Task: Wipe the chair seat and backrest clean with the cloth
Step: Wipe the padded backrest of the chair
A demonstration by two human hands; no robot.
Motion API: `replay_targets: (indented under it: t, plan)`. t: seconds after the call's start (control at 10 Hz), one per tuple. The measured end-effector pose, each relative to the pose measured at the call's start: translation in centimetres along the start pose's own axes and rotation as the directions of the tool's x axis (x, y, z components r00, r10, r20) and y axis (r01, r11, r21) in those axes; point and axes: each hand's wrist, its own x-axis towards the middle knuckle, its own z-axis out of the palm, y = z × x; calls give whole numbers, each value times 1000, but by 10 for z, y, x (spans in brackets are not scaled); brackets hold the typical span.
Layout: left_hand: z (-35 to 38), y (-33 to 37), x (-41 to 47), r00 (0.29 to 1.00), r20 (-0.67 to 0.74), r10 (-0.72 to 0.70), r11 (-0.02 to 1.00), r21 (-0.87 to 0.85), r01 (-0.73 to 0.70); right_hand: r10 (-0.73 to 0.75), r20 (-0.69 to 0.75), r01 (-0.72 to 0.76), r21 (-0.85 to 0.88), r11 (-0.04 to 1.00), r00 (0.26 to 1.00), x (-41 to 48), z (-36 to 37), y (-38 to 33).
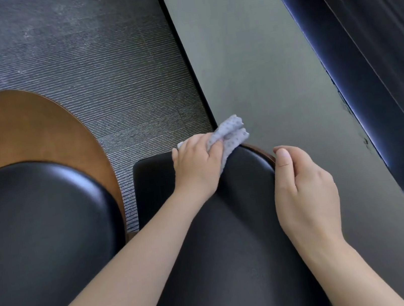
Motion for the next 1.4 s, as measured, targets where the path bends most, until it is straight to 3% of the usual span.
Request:
replay_targets:
  t: [0.1, 0.4, 0.5, 0.6, 0.8, 1.0, 1.2, 1.3, 1.4]
  plan:
    - [2, -15, 4, 997, -60, -53, 998, -23, 51, 1, 43, 2, -69, 998, 999, 4, 5, -5]
    - [-3, -55, 27, 979, -14, -204, 978, -48, 203, -51, 200, 99, -239, 966, 979, 32, 22, -34]
    - [-5, -72, 34, 970, -3, -244, 967, -79, 243, -84, 273, 196, -414, 889, 958, 37, 40, -43]
    - [-6, -93, 42, 961, 8, -275, 956, -106, 275, -172, 281, 313, -599, 737, 944, 39, 57, -47]
    - [-6, -136, 60, 947, 60, -317, 944, -80, 321, -278, 359, 453, -654, 606, 891, 49, 77, -56]
    - [-6, -180, 80, 900, 125, -418, 895, -110, 431, -318, 339, 456, -767, 451, 885, 49, 82, -51]
    - [-8, -219, 99, 823, 270, -499, 819, -163, 550, -303, 345, 455, -753, 475, 888, 50, 82, -54]
    - [-6, -234, 96, 868, 301, -395, 819, -312, 481, -273, 351, 443, -761, 474, 896, 48, 81, -56]
    - [1, -258, 93, 821, 245, -515, 764, -303, 570, -251, 337, 418, -784, 458, 907, 49, 83, -56]
